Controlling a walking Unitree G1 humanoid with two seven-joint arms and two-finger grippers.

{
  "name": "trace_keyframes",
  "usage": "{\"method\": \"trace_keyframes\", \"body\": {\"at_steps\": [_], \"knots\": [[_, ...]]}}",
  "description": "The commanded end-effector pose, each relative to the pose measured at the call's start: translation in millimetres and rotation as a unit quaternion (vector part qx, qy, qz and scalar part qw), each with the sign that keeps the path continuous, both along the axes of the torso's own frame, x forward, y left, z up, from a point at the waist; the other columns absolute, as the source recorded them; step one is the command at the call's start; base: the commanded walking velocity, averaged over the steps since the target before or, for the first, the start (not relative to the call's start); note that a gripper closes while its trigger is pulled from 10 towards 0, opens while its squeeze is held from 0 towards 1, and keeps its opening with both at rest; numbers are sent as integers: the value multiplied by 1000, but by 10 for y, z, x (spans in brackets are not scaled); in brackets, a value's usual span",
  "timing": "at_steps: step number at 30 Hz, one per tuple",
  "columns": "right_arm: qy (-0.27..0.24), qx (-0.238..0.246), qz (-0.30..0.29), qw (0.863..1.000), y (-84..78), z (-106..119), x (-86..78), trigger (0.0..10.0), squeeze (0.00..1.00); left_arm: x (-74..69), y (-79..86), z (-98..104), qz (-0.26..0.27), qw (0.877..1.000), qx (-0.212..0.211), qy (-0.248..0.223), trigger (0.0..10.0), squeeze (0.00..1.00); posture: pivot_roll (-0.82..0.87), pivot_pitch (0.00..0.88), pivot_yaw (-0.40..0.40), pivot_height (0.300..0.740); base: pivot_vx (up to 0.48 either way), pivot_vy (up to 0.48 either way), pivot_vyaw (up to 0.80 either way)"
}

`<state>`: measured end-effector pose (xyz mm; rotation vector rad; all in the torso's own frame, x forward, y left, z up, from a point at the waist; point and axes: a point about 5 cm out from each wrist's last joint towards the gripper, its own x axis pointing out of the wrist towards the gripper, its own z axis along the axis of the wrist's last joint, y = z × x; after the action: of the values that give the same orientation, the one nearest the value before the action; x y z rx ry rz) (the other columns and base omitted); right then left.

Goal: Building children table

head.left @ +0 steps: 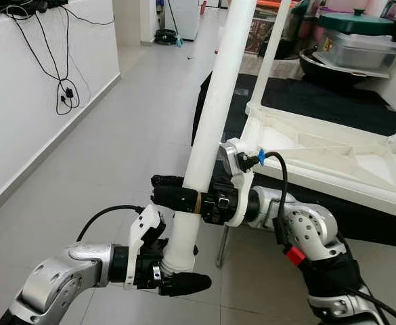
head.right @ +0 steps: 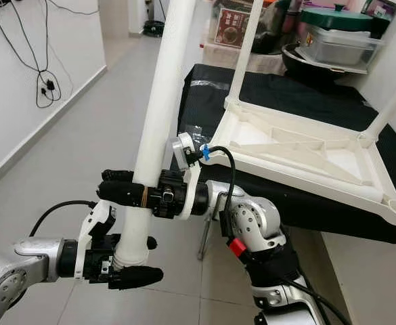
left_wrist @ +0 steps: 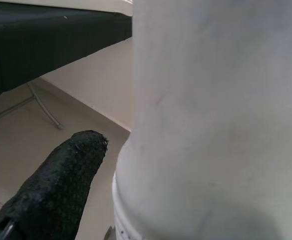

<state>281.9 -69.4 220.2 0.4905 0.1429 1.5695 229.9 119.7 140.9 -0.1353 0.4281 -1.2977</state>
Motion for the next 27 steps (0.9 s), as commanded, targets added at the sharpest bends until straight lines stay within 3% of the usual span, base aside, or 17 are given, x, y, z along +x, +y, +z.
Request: {"method": "trace_keyframes", "body": {"at_steps": [1,5,10,14,16,17,18,20,21,22,23,24,25,26,27], "knots": [[-22,5,3,1000,-3,68,2,0,0,-12,59,-85,12,1000,19,9,10000,0,70,23,-100,740,0,0,0],[-22,3,-4,1000,-25,62,20,0,0,-29,94,-111,12,999,27,13,10000,0,70,23,-100,740,0,0,0],[-34,-33,-148,988,-435,-10,326,0,0,-295,202,-238,15,998,40,37,10000,0,86,0,-97,740,0,0,0],[-30,-42,-209,977,-607,-27,425,0,0,-359,201,-276,26,998,44,36,10000,0,89,0,-94,740,0,0,0],[-27,-45,-303,952,-812,-29,543,0,0,-379,192,-310,63,997,43,24,10000,0,89,0,-90,740,0,0,0],[-30,-57,-357,932,-895,-40,598,0,0,-330,190,-319,103,994,41,11,10000,0,86,0,-84,740,0,0,0],[-30,-57,-357,932,-895,-40,598,0,0,-330,190,-319,103,994,41,11,10000,0,86,0,-84,740,0,0,0],[-50,-87,-494,864,-1066,-65,672,0,0,-167,174,-288,211,975,40,-48,10000,0,83,0,-85,740,0,0,0],[-50,-87,-494,864,-1066,-65,672,0,0,-167,174,-288,211,975,40,-48,10000,0,83,0,-85,740,0,0,0],[-57,-99,-573,812,-1172,-82,669,0,0,-114,150,-238,255,964,32,-75,10000,0,78,0,-82,740,0,0,0],[-57,-99,-573,812,-1172,-82,669,0,0,-114,150,-238,255,964,32,-75,10000,0,78,0,-82,740,0,0,0],[-72,-121,-647,749,-1277,-91,626,0,0,-72,122,-196,288,952,30,-95,10000,0,83,0,-89,740,0,0,0],[-75,-129,-695,703,-1327,-100,539,549,0,-39,104,-141,322,939,33,-117,10000,0,84,0,-91,740,0,0,0],[-75,-129,-695,703,-1327,-100,539,549,0,-39,104,-141,322,939,33,-117,10000,0,84,0,-91,740,0,0,0],[-90,-135,-716,679,-1292,-98,425,10000,0,-3,97,-89,359,922,45,-137,10000,0,89,0,-89,740,0,0,0]]}}
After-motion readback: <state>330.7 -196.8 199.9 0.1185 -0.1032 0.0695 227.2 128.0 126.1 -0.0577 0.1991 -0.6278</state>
